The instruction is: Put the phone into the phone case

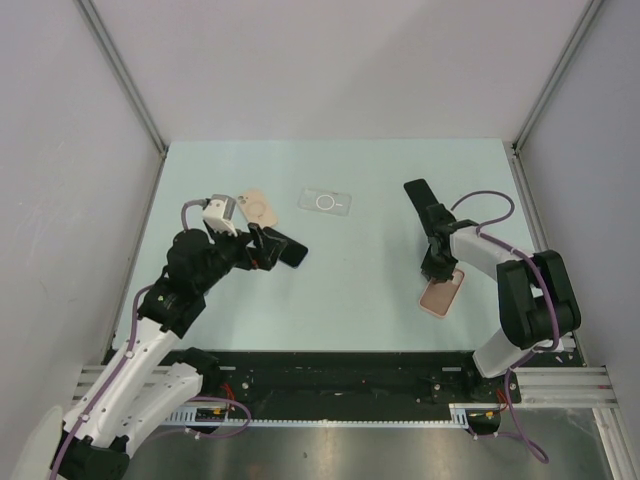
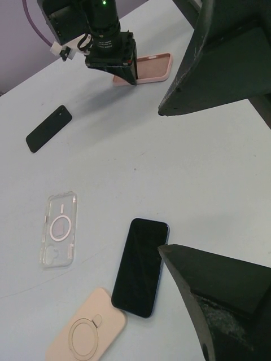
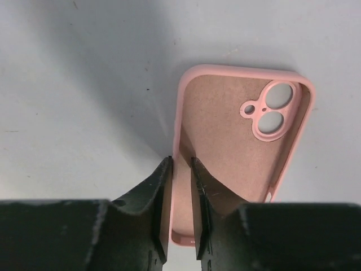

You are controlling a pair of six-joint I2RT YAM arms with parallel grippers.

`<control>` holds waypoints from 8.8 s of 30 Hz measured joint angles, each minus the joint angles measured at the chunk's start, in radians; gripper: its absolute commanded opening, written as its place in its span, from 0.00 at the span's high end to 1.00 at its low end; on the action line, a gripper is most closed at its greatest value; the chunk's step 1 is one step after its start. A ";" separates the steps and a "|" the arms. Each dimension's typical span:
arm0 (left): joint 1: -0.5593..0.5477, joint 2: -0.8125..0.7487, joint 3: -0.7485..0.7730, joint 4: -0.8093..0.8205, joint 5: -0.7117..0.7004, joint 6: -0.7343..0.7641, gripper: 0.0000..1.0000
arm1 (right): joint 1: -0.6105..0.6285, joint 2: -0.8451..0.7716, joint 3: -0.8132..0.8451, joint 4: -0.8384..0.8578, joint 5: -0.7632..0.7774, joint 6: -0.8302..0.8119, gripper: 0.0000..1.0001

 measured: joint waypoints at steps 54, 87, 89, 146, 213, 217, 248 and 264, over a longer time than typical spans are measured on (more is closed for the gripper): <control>0.011 1.172 0.698 -0.603 -0.540 -0.890 0.00 | 0.400 -0.413 -0.029 0.106 -0.086 -0.204 0.09; 0.060 1.305 0.727 -0.564 -0.515 -0.920 0.09 | 0.399 -0.388 -0.038 0.095 -0.076 -0.225 0.10; 0.060 1.313 0.740 -0.584 -0.515 -0.935 0.12 | 0.399 -0.388 -0.038 0.095 -0.076 -0.218 0.10; -0.103 0.961 0.259 -0.172 -0.095 -0.572 0.38 | 0.398 0.246 -0.082 0.970 -0.818 0.087 0.67; -0.169 0.949 0.135 0.229 0.341 -0.368 0.73 | 0.126 -0.373 -0.312 0.352 -0.591 -0.148 1.00; -0.230 1.007 0.135 0.265 0.357 -0.385 0.89 | 0.125 -0.349 -0.323 0.402 -0.614 -0.126 1.00; -0.310 1.091 0.135 0.341 0.343 -0.444 0.72 | 0.108 -0.235 -0.418 0.691 -0.738 -0.008 0.73; -0.310 1.111 0.214 0.351 0.324 -0.412 0.66 | 0.084 -0.301 -0.435 0.572 -0.713 -0.010 0.51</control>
